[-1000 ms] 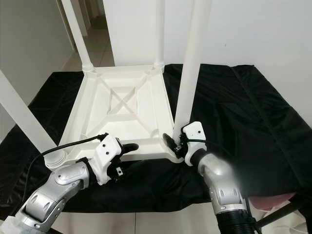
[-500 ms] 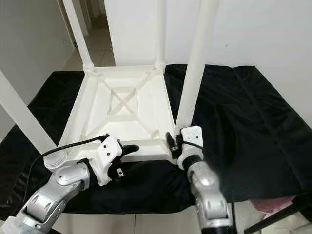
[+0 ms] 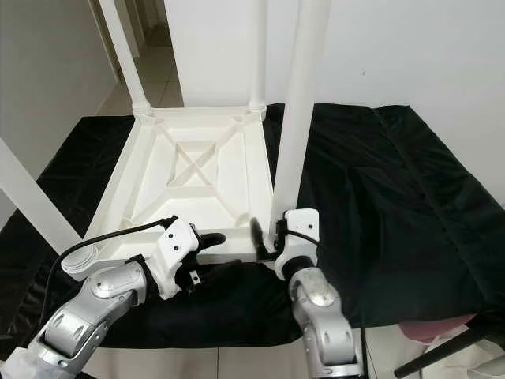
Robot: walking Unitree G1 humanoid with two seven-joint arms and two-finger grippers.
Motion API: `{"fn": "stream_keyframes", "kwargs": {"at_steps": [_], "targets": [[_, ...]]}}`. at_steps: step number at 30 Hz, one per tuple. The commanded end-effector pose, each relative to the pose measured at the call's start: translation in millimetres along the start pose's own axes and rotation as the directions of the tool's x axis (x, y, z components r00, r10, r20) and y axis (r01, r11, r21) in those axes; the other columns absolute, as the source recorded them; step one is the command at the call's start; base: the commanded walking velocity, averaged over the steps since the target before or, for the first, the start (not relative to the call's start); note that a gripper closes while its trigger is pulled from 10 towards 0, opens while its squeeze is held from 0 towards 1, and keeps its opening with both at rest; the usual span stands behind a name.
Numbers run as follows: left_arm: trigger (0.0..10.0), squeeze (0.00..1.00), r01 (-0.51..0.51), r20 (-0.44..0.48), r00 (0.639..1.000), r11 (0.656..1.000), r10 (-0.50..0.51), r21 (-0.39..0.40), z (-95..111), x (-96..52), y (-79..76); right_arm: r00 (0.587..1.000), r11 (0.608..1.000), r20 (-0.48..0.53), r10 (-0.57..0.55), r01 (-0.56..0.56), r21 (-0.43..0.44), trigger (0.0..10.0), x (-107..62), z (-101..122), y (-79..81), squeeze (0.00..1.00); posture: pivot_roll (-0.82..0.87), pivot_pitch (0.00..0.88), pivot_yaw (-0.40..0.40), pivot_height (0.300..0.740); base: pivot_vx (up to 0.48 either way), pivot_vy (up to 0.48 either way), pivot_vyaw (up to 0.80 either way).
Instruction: Building children table
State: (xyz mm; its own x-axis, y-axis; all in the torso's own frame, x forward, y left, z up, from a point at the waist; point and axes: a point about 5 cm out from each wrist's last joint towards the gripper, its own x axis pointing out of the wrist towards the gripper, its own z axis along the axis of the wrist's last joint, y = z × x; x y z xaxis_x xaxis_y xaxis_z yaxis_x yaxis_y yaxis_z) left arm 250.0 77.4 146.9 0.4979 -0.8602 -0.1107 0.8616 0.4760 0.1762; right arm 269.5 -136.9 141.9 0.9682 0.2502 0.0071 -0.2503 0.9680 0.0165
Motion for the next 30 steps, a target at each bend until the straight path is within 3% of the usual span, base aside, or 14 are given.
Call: {"fn": "stream_keyframes", "kwargs": {"at_steps": [1, 6, 7, 10, 12, 18, 20, 21, 22, 23, 24, 25, 26, 30], "targets": [[10.0, 0.00, 0.057, -0.009, 0.998, 0.998, -0.057, 0.002, -2, -1.2, -1.4, 1.000, 1.000, 0.008, 0.027, -0.027, 0.009, 10.0, 0.6, 1, -1.5, 0.00, -0.08, 0.011, 0.064, 0.740, 0.000, 0.000, 0.00], [10.0, 0.00, 0.062, -0.020, 0.998, 0.998, -0.062, 0.012, -4, -2.8, -1.7, 0.993, 0.990, 0.000, 0.119, -0.119, -0.078, 10.0, 0.8, 0, -15.7, 0.00, -0.07, 0.013, 0.059, 0.740, 0.000, 0.000, 0.00], [10.0, 0.00, 0.056, -0.019, 0.998, 0.998, -0.056, 0.007, -4, -4.0, -1.5, 0.977, 0.971, -0.009, 0.211, -0.211, -0.116, 10.0, 1.6, 0, -17.9, 0.00, -0.06, 0.016, 0.065, 0.740, 0.000, 0.000, 0.00], [10.0, 0.00, 0.049, -0.017, 0.999, 0.999, -0.049, 0.002, -4, -4.7, -1.4, 0.956, 0.945, -0.026, 0.292, -0.292, -0.146, 10.0, 2.5, -1, -19.2, 0.00, -0.06, 0.017, 0.061, 0.740, 0.000, 0.000, 0.00], [10.0, 0.00, 0.048, -0.017, 0.999, 0.999, -0.048, 0.001, -4, -5.0, -1.2, 0.953, 0.942, -0.030, 0.301, -0.302, -0.150, 10.0, 2.8, -1, -19.2, 0.00, -0.06, 0.017, 0.061, 0.740, 0.000, 0.000, 0.00], [10.0, 0.00, 0.049, -0.019, 0.999, 0.999, -0.049, -0.001, -4, -5.3, -2.9, 0.882, 0.859, -0.093, 0.461, -0.470, -0.201, 10.0, 7.3, -5, -20.0, 0.00, -0.05, 0.017, 0.059, 0.740, 0.000, 0.000, 0.00], [10.0, 0.00, 0.049, -0.018, 0.999, 0.999, -0.049, -0.002, -4, -5.3, -2.8, 0.874, 0.850, -0.103, 0.475, -0.486, -0.205, 10.0, 8.3, -6, -20.7, 0.00, -0.05, 0.017, 0.059, 0.740, 0.000, 0.000, 0.00], [10.0, 0.00, 0.048, -0.018, 0.999, 0.999, -0.048, 0.000, -4, -5.2, -2.6, 0.866, 0.840, -0.113, 0.488, -0.501, -0.209, 6.3, 10.2, -7, -22.7, 0.00, -0.05, 0.017, 0.059, 0.740, 0.000, 0.000, 0.00], [10.0, 0.00, 0.048, -0.017, 0.999, 0.999, -0.048, 0.001, -3, -5.2, -2.4, 0.860, 0.833, -0.120, 0.497, -0.511, -0.212, 3.7, 11.6, -7, -24.2, 0.00, -0.05, 0.017, 0.059, 0.740, 0.000, 0.000, 0.00], [10.0, 0.00, 0.045, -0.016, 0.999, 0.999, -0.045, 0.002, -3, -5.2, -1.8, 0.856, 0.828, -0.130, 0.501, -0.517, -0.216, 2.5, 12.8, -8, -26.7, 0.00, -0.05, 0.017, 0.053, 0.740, 0.000, 0.000, 0.00], [10.0, 0.00, 0.045, -0.016, 0.999, 0.999, -0.045, 0.002, -3, -5.2, -1.8, 0.856, 0.828, -0.130, 0.501, -0.517, -0.216, 2.5, 12.8, -8, -26.7, 0.00, -0.05, 0.017, 0.053, 0.740, 0.000, 0.000, 0.00], [10.0, 0.00, 0.043, -0.016, 0.999, 0.999, -0.043, 0.002, -3, -5.2, -1.5, 0.852, 0.823, -0.136, 0.506, -0.523, -0.220, 0.9, 13.7, -9, -28.6, 0.00, -0.05, 0.017, 0.053, 0.740, 0.000, 0.000, 0.00], [10.0, 0.00, 0.039, -0.016, 0.999, 0.999, -0.039, 0.002, -3, -5.4, -1.1, 0.852, 0.822, -0.139, 0.505, -0.524, -0.222, 0.0, 14.0, -10, -30.7, 0.00, -0.05, 0.017, 0.053, 0.740, 0.000, 0.000, 0.00], [10.0, 0.00, 0.026, -0.016, 1.000, 1.000, -0.026, -0.002, -4, -7.0, -1.9, 0.847, 0.819, -0.141, 0.512, -0.531, -0.216, 0.0, 11.9, -12, -35.8, 0.00, -0.04, 0.018, 0.044, 0.740, 0.000, 0.000, 0.00]]}}
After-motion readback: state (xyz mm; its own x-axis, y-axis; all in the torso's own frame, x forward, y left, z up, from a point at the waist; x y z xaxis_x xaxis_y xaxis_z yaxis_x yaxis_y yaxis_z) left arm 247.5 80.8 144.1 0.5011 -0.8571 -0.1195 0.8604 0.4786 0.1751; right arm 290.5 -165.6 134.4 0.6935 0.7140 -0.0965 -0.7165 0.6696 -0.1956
